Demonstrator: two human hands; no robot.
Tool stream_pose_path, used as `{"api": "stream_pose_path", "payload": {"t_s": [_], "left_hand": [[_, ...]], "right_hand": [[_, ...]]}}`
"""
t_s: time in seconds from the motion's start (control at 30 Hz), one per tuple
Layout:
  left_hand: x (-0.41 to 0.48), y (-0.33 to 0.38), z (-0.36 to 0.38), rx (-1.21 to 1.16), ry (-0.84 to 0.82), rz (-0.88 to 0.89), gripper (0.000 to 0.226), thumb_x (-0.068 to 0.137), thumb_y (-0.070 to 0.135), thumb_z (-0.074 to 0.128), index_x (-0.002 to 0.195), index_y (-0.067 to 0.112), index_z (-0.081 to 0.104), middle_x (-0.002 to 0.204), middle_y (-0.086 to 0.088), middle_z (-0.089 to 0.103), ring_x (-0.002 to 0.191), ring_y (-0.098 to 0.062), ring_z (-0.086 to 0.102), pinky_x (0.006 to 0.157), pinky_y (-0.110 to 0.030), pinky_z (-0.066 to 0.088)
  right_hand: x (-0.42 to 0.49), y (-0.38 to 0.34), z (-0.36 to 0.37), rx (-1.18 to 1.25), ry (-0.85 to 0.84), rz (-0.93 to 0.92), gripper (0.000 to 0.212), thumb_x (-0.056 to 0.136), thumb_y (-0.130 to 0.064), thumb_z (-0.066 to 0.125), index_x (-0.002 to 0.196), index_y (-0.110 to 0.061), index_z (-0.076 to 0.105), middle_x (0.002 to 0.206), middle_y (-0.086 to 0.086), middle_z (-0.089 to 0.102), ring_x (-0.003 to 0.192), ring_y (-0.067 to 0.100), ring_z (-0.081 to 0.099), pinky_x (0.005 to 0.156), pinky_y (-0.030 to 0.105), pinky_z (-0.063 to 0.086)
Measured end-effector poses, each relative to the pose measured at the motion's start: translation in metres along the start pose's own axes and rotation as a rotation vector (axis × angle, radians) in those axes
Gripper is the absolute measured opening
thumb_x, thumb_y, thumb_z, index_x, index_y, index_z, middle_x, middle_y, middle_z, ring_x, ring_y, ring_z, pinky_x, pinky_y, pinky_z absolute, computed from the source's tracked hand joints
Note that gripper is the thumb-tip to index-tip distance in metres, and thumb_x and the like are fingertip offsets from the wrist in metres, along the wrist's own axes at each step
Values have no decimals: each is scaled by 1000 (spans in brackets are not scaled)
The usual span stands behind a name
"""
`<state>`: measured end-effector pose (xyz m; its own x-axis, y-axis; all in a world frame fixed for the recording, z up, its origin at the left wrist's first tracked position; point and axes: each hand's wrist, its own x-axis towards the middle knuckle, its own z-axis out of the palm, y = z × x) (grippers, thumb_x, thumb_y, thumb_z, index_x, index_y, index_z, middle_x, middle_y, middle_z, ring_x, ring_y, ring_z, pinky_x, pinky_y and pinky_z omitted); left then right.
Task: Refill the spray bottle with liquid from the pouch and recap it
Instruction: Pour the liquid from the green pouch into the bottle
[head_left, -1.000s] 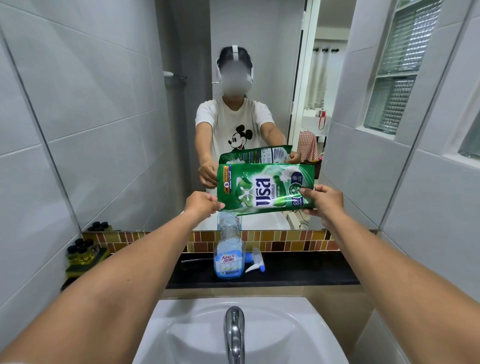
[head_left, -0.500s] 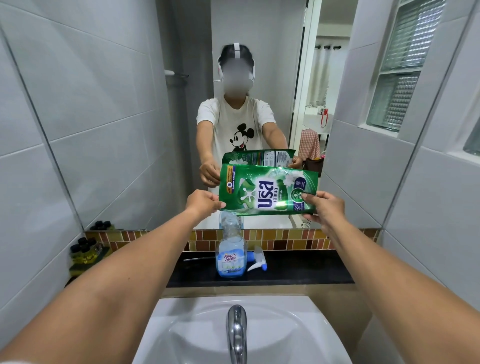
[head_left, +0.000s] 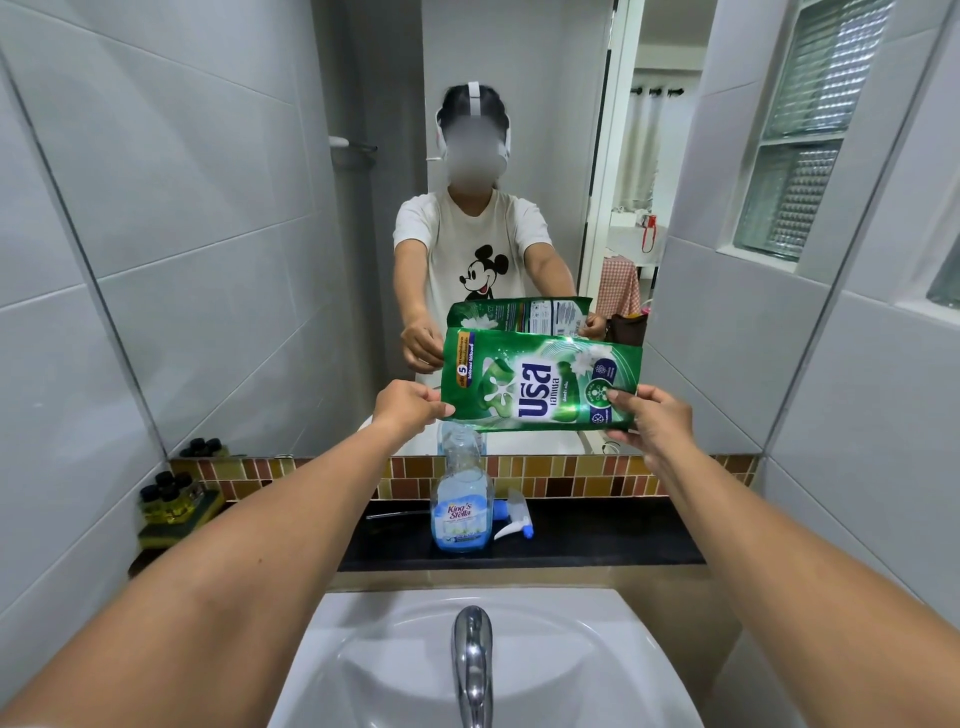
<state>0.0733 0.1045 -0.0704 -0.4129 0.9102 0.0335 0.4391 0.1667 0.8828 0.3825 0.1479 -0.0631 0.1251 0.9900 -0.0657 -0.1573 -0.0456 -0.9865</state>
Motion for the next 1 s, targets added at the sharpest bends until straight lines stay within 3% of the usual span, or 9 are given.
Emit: {"api": "stream_pose_path", "payload": {"t_s": [0.17, 0.3, 0.4, 0.53, 0.8, 1.0], "left_hand": [[0, -1, 2, 30, -4, -3, 32, 79, 22, 84, 93, -6, 74, 95, -7, 77, 78, -19, 60, 86, -43, 56], [0, -1, 5, 68, -16, -1, 32, 78, 27, 84, 89, -2, 76, 101, -2, 78, 87, -19, 66, 90, -42, 53], [-1, -1, 7, 87, -19, -1, 35, 76, 30, 85, 89, -1, 75, 97, -3, 76, 88, -21, 64, 93, -46, 51], [-4, 3, 9, 115, -22, 11, 33, 76, 31, 85, 85, 1, 76, 92, 0, 75, 89, -22, 64, 92, -46, 51], [-9, 19, 16, 246, -44, 47, 15, 76, 31, 85, 72, 20, 77, 89, 5, 76, 82, -15, 62, 71, -32, 45], [-9, 33, 26, 290, -88, 73, 17, 79, 34, 83, 70, 23, 74, 91, 6, 76, 90, -15, 66, 81, -35, 49]], "right_hand": [[2, 2, -4, 4, 4, -3, 35, 81, -6, 78, 113, 0, 64, 109, 17, 71, 85, 31, 74, 72, 44, 62], [3, 4, -9, 13, 6, 5, 30, 80, -5, 78, 107, -4, 65, 109, 17, 71, 89, 32, 73, 70, 43, 63], [2, 7, -13, 24, 12, 18, 25, 81, -4, 77, 103, -6, 65, 108, 16, 71, 88, 32, 73, 70, 43, 63], [-2, 13, -18, 35, 15, 40, 21, 83, -4, 75, 101, -7, 65, 102, 12, 71, 84, 30, 73, 58, 34, 63], [-4, 51, -34, 150, 52, 191, 26, 84, -5, 74, 107, -5, 63, 110, 17, 72, 96, 34, 72, 84, 49, 60], [-8, 73, -49, 246, 35, 292, 22, 87, -5, 72, 106, -7, 60, 107, 15, 71, 99, 32, 69, 80, 47, 59]]}}
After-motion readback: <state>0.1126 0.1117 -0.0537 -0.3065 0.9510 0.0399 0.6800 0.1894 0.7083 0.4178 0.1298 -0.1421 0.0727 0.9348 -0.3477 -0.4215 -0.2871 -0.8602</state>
